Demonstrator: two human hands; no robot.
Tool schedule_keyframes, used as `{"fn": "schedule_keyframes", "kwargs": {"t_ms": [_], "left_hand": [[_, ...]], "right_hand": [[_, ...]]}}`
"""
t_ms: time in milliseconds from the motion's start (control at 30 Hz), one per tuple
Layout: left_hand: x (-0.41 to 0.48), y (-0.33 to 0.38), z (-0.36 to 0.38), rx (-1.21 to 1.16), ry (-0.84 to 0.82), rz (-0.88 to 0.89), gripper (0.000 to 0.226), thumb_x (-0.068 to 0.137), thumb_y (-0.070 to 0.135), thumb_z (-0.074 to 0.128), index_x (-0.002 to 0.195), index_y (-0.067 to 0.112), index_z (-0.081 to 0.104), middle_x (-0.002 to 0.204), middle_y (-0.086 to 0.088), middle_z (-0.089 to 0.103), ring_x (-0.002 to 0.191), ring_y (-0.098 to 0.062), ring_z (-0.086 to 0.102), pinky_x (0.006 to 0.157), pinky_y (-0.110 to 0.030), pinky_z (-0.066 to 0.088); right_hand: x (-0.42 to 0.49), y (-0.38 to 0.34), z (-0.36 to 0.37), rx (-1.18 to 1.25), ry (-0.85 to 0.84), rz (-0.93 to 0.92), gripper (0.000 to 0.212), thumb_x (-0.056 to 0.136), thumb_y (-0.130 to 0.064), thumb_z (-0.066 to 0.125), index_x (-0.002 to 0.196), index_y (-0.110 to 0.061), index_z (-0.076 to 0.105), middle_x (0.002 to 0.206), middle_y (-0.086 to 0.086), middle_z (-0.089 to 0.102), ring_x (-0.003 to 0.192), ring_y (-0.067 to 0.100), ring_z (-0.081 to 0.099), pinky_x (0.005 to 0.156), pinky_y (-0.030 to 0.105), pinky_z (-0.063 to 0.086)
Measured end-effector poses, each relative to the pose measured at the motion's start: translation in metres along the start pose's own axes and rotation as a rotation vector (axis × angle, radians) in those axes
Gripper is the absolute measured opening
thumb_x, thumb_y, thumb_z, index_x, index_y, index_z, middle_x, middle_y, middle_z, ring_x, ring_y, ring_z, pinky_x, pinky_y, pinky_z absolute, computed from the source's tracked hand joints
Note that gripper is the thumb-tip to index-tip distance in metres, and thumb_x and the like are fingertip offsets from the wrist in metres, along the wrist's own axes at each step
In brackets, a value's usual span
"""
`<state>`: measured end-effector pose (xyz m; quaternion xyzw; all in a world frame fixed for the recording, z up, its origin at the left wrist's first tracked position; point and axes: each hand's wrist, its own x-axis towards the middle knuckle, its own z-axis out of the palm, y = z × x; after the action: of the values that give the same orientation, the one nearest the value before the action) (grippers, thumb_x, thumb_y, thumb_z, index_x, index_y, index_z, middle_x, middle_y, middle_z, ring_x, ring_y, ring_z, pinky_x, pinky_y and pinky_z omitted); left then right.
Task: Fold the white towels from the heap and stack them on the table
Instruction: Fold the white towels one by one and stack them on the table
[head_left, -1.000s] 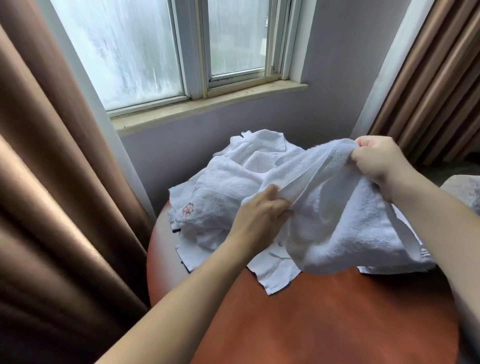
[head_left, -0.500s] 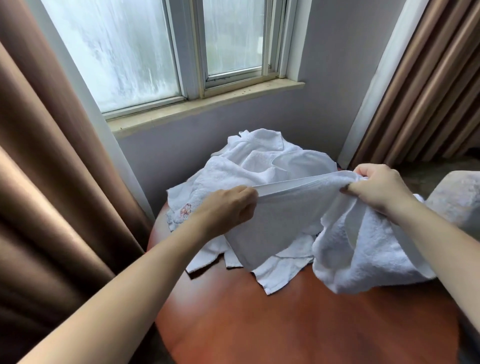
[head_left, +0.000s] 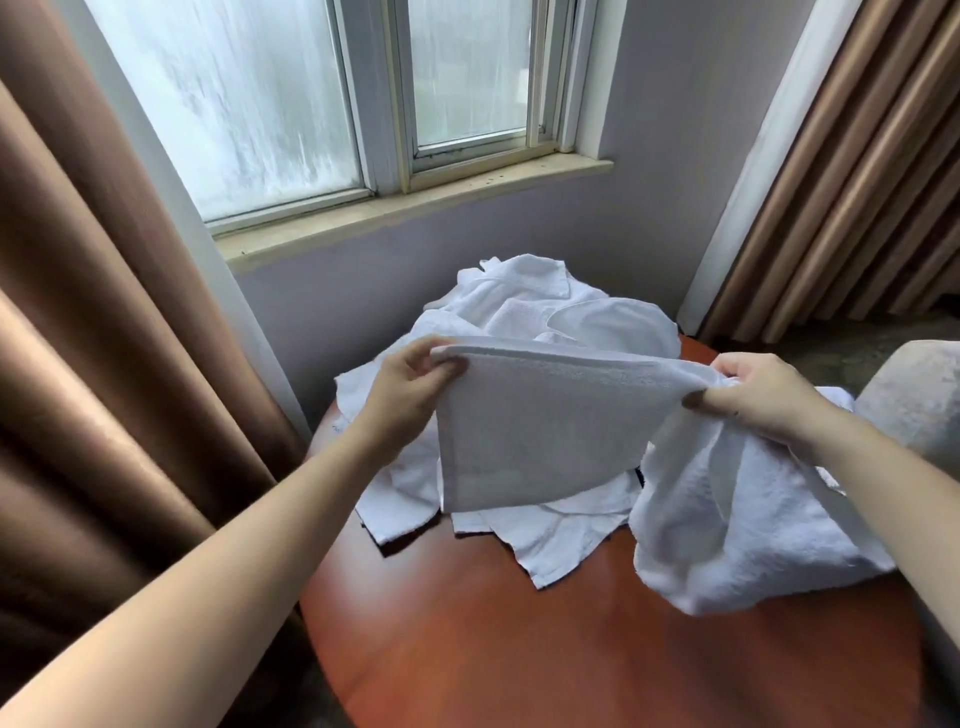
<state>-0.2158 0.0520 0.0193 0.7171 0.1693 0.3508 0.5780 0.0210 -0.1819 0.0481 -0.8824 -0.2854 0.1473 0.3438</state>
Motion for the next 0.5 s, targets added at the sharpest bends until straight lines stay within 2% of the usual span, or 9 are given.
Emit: {"fn": "schedule_keyframes", "kwargs": {"t_ms": [133, 200, 267, 367, 433, 500], "left_hand": [[0.013, 0.002, -0.005, -0.013, 0.219, -0.06, 0.021, 0.098, 0.005, 0.048, 0.085, 0.019, 0.058, 0.081, 0.006, 0.058, 0.072, -0.002, 0.051, 0.067, -0.017, 0.043], [0.017, 0.003, -0.009, -0.004, 0.292, -0.075, 0.023, 0.099, 0.007, 0.046, 0.083, 0.022, 0.052, 0.08, 0.006, 0.053, 0.071, -0.004, 0.047, 0.066, -0.019, 0.041], [0.018, 0.002, -0.011, 0.065, 0.285, -0.079, 0.023, 0.1, 0.007, 0.043, 0.085, 0.025, 0.049, 0.082, 0.007, 0.05, 0.073, -0.003, 0.045, 0.066, -0.017, 0.039], [0.017, -0.002, -0.012, 0.212, 0.164, -0.166, 0.013, 0.099, 0.011, 0.043, 0.102, 0.023, 0.048, 0.094, 0.009, 0.05, 0.086, -0.007, 0.048, 0.074, -0.017, 0.038], [0.019, -0.006, -0.02, 0.355, 0.152, -0.196, 0.01, 0.098, 0.014, 0.046, 0.093, 0.02, 0.052, 0.088, 0.007, 0.051, 0.085, -0.014, 0.048, 0.072, -0.02, 0.038], [0.022, -0.01, -0.033, 0.43, 0.206, -0.222, 0.011, 0.095, 0.02, 0.053, 0.088, 0.018, 0.061, 0.089, 0.003, 0.059, 0.089, -0.02, 0.055, 0.079, -0.03, 0.042]], "right_hand": [[-0.007, -0.004, 0.006, -0.12, -0.063, -0.051, 0.023, 0.07, -0.023, 0.084, 0.08, -0.014, 0.066, 0.076, 0.001, 0.065, 0.072, 0.015, 0.056, 0.062, 0.027, 0.043], [-0.007, -0.005, 0.005, -0.181, -0.051, -0.06, 0.028, 0.069, -0.022, 0.085, 0.082, -0.011, 0.063, 0.076, 0.0, 0.061, 0.072, 0.016, 0.052, 0.06, 0.025, 0.04], [-0.005, -0.005, 0.001, -0.205, -0.069, -0.044, 0.028, 0.07, -0.019, 0.084, 0.082, -0.011, 0.06, 0.075, 0.002, 0.058, 0.073, 0.018, 0.05, 0.06, 0.026, 0.039], [-0.008, -0.008, -0.006, -0.196, -0.152, -0.018, 0.023, 0.075, -0.017, 0.08, 0.082, -0.012, 0.059, 0.074, 0.0, 0.054, 0.069, 0.014, 0.047, 0.057, 0.029, 0.035], [-0.008, -0.01, -0.012, -0.129, -0.179, 0.001, 0.019, 0.078, -0.017, 0.077, 0.083, -0.011, 0.06, 0.075, 0.002, 0.054, 0.067, 0.013, 0.047, 0.056, 0.028, 0.035], [-0.006, -0.009, -0.02, -0.02, -0.116, 0.018, 0.019, 0.081, -0.018, 0.076, 0.081, -0.008, 0.06, 0.074, 0.006, 0.055, 0.067, 0.017, 0.049, 0.058, 0.028, 0.038]]}}
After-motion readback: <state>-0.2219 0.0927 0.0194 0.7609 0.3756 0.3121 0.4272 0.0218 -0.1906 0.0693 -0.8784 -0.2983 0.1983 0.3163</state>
